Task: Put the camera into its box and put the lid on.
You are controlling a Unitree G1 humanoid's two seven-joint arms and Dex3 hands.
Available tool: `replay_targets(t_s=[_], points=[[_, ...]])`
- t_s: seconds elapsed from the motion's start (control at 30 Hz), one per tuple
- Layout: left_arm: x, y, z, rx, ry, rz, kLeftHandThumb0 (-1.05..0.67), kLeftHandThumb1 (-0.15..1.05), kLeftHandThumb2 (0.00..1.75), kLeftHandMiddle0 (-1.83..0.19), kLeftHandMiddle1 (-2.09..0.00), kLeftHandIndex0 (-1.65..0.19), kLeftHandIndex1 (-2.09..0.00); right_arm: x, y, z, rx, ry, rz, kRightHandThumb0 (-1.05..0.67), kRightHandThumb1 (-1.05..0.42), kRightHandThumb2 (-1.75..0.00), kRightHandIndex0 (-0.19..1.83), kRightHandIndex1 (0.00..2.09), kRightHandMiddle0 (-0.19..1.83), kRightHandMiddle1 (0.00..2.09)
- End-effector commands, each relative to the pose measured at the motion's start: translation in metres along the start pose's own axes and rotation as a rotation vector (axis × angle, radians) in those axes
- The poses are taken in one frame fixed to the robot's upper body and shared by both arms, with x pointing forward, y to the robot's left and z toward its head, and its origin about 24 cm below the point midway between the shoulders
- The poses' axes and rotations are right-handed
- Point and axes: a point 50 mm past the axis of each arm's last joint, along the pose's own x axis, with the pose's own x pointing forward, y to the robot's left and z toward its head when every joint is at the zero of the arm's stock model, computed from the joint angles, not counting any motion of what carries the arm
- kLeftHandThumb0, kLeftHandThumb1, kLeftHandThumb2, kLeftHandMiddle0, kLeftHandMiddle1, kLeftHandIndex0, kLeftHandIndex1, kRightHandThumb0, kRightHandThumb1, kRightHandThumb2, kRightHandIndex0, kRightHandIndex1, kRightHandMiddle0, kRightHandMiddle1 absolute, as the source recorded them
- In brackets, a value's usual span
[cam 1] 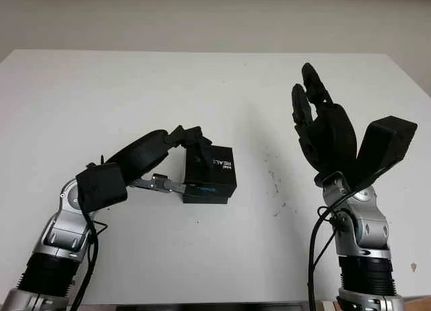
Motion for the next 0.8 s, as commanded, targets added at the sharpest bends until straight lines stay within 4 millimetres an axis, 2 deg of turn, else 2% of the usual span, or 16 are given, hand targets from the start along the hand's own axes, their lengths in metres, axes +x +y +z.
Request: replay_targets(t_s=[0.0,0.77], points=[[-0.0047,-0.0005,-0.0001,0.013,-0.003,-0.004,-0.13,1.05,0.11,-0.31,-1.62,-0.24,-1.61,0.0027,-0.0005,0.0044,-0.011,-0.016,0.005,-0.66,-1.05,-0.35,-0.09,0.06,-0.05,0.05],[-0.0070,-0.0036,-0.0056,0.150,0.048,0.015,-0.08,1.05,0.11,-0.27,-1.62,-0.22,-1.61,0.0026,-0.0012,0.0070,-0.007,-0.017,0.010,-0.64,-1.05,-0.38,-0.08,0.06,-0.06,0.05]])
